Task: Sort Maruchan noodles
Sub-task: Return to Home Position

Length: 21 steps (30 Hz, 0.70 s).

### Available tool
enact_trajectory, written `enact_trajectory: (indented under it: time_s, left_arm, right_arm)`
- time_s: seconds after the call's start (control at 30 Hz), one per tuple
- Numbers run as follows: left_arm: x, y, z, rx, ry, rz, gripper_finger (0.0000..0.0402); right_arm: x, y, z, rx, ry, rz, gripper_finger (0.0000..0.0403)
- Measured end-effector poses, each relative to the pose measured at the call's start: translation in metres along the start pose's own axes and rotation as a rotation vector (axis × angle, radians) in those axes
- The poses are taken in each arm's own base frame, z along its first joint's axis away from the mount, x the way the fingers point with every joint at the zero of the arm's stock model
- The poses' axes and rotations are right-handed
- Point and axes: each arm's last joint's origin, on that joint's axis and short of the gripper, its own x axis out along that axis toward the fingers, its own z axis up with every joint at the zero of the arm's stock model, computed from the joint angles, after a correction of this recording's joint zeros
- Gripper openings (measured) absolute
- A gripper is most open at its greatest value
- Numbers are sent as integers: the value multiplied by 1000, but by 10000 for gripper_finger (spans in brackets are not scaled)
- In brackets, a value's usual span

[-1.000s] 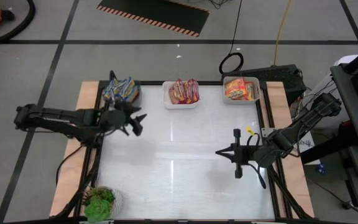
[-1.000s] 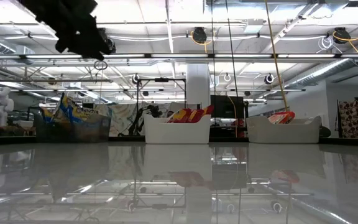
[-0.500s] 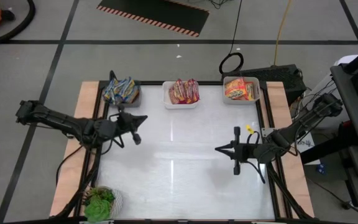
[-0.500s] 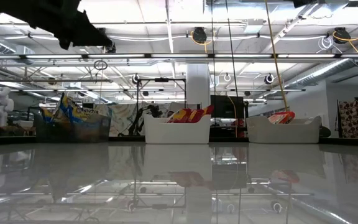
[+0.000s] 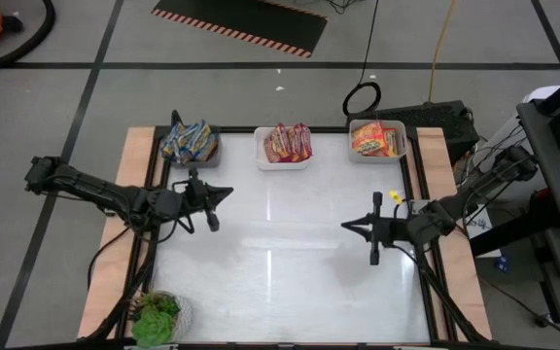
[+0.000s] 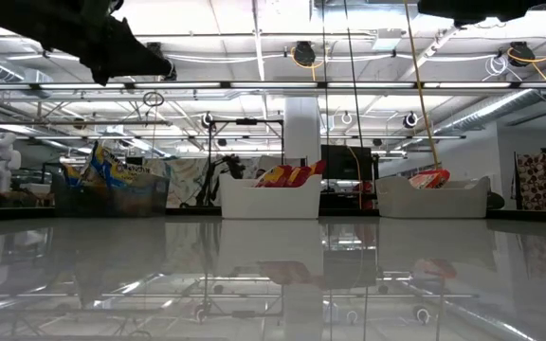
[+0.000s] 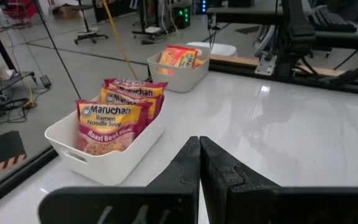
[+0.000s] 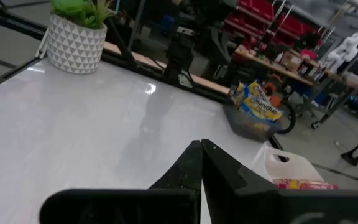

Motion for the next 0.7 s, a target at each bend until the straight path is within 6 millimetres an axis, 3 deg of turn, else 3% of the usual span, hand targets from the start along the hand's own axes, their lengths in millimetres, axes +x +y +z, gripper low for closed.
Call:
enact_trajectory:
  time_s: [0.3, 0.43, 0.7]
  left_arm:
    - [0, 0, 1, -60, -8, 12, 4]
    - [-1, -1, -3, -82, 15, 25, 4]
    - [-8, -9, -31, -38, -28, -67, 4]
  right_arm:
    - [-6, -3, -5, -12, -32, -3, 0]
    - [-6, -1, -5, -17, -46, 76, 0]
    - [-6, 2, -7, -33, -50, 179, 0]
